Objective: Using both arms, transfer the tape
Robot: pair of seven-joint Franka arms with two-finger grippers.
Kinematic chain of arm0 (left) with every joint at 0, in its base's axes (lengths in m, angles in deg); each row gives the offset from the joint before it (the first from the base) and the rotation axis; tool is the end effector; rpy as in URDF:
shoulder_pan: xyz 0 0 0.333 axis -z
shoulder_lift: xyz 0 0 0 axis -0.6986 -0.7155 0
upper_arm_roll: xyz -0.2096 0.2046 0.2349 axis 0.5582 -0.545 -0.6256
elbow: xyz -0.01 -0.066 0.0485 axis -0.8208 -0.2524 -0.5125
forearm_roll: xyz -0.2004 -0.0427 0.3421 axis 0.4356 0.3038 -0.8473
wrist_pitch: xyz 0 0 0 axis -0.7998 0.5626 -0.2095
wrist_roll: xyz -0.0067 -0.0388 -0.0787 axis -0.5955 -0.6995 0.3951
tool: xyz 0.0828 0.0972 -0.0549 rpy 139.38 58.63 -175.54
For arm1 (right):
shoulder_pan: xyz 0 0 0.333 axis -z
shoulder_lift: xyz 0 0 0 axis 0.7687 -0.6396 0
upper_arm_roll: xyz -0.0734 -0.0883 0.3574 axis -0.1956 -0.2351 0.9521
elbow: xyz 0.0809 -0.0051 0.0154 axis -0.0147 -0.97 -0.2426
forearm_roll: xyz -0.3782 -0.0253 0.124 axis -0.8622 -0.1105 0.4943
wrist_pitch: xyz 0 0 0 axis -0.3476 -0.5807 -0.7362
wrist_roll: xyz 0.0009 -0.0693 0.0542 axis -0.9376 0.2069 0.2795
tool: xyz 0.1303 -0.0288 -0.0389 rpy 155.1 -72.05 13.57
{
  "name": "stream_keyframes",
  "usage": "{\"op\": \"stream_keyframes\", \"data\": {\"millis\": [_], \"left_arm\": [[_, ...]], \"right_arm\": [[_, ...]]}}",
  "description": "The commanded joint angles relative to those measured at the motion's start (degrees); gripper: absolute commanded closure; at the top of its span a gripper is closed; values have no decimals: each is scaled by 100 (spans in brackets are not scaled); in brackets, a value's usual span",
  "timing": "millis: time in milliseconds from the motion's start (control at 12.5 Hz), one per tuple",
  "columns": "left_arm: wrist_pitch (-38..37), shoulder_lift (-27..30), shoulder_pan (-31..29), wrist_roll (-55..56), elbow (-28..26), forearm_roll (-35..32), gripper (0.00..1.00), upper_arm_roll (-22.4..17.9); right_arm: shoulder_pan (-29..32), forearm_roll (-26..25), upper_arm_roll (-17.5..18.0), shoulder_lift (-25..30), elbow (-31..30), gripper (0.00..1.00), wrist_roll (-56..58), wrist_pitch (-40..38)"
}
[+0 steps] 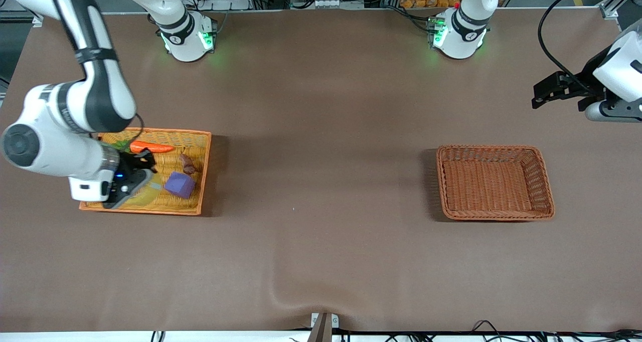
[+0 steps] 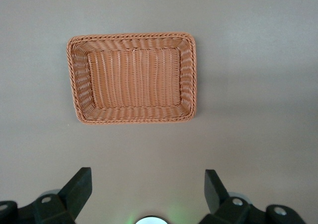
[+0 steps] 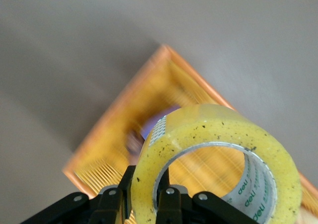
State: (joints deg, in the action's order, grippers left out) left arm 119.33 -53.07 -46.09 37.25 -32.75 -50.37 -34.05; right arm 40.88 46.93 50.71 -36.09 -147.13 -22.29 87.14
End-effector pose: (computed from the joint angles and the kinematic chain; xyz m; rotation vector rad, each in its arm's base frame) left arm 0.5552 -0.0527 0.6630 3.1189 -0.0797 -0.1114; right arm 0.6432 0.0967 0.4103 -2.8404 -1.0647 0.1639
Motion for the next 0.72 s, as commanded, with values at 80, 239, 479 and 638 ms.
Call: {"op": "stream_keyframes", "data": {"millis": [80,239,479,638], "left_arm": [[-22,4,-68,-14,51,58,0,-7],[-22,-92,-77,-14,60,23,0,-7],[-22,-478,-156,12,86,49,0,-16],[-13,-611,-78,39,104,14,0,-16]], "right_arm": [[-1530,10,-52,-754,1022,100,-2069,117],[-1981,149,-34,-1080,1182,100,-3337,187],[-2832,519,-43,-1912,2057,100,-4523,714],[-3316,511,-52,-2625,2980,100,-5772,732]]}}
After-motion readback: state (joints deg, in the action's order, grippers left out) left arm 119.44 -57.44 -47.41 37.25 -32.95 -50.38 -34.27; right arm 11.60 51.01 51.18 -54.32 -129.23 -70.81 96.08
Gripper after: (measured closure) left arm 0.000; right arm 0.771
